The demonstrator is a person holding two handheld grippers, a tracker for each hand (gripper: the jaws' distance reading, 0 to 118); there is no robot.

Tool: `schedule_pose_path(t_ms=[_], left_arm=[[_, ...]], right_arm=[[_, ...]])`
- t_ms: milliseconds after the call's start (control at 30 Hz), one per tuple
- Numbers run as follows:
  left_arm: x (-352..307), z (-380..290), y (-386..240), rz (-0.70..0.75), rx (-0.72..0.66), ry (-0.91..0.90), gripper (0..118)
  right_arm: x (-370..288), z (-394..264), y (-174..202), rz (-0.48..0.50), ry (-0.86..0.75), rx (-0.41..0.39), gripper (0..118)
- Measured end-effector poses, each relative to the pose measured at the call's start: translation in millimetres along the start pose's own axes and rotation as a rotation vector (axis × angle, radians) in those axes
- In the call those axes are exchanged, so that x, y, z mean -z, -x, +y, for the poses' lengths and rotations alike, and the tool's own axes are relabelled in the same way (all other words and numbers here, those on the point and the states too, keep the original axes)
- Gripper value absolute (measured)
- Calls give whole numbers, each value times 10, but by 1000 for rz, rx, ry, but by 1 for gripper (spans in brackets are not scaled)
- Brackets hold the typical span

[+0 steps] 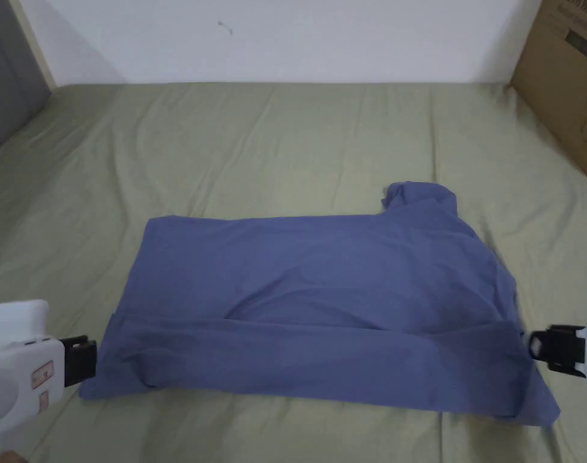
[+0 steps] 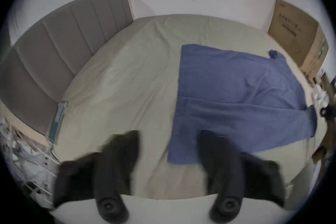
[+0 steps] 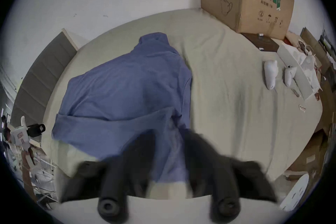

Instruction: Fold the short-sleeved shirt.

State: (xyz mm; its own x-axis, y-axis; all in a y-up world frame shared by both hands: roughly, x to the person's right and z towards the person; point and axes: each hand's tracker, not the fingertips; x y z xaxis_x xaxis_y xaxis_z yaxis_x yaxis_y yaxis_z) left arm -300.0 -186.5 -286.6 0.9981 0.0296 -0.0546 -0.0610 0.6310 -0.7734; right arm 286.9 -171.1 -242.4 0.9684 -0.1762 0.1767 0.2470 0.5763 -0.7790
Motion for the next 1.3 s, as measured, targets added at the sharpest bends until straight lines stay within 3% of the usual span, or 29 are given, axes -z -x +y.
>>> schedule_pose_path(t_ms=[33, 67, 133, 267, 300, 333, 367, 400, 467, 533, 600, 667, 733, 767, 800, 1000, 1033, 1067, 1100, 1133, 1167, 1200, 1300], left_arm=[[-10, -59, 7, -6, -15, 9, 20], [-10, -148, -11, -16, -32, 17, 3], [-15, -268, -3, 34, 4, 38, 3], [70, -241, 36, 12, -62, -5, 6], [123, -192, 48, -5, -87, -16, 23], [174, -148, 48, -4, -86, -13, 64], [275, -108, 41, -4, -73, 5, 88], [387, -82, 32, -3, -70, 33, 99], [562, -97, -29, 10, -63, 78, 91], [790, -171, -41, 6, -54, 177, 71], [768, -226, -82, 27, -1, 135, 68], [665, -121, -102, 24, -22, 158, 28], [603, -76, -72, -4, -17, 133, 15], [595, -48, -91, -61, -36, 151, 11], [581, -54, -127, -35, -25, 162, 10], [463, -24, -145, -27, 20, 132, 10], [449, -21, -139, -28, 22, 127, 10], [440, -18, -131, -31, 23, 124, 10], [434, -20, -121, -34, 20, 124, 10], [428, -25, -115, -38, 14, 123, 10], [423, -27, -111, -46, 7, 125, 10], [414, -31, -114, -46, 6, 128, 10], [323, -14, -107, -54, 16, 117, 10]], right_arm=[[-12, -79, 12, -5, 1, 7, 0], [-13, -161, 9, 0, 11, 21, 0], [5, -299, 24, 27, 31, 52, 0], [39, -457, 81, 26, 65, 52, 0], [35, -473, 92, 28, 70, 51, 0], [31, -488, 101, 32, 72, 51, 0], [27, -497, 102, 33, 73, 54, 0], [29, -507, 105, 34, 76, 57, 0], [23, -550, 110, 33, 78, 62, 0], [26, -594, 81, 36, 84, 76, 0], [27, -647, 62, 31, 88, 99, 1], [30, -648, 43, -4, 89, 92, 44], [51, -581, 27, -29, 85, 63, 61], [55, -533, 4, -32, 80, 66, 71], [51, -479, -16, -36, 65, 84, 75], [337, -294, -98, -22, 66, 124, 75], [425, -318, -92, -21, 94, 106, 73], [532, -367, -84, -27, 125, 92, 62], [651, -430, -78, -41, 156, 85, 41], [742, -491, -85, -35, 182, 106, 12], [783, -544, -89, 11, 166, 156, 10], [733, -535, -70, -28, 138, 144, 10], [522, -439, -64, -15, 124, 137, 8]])
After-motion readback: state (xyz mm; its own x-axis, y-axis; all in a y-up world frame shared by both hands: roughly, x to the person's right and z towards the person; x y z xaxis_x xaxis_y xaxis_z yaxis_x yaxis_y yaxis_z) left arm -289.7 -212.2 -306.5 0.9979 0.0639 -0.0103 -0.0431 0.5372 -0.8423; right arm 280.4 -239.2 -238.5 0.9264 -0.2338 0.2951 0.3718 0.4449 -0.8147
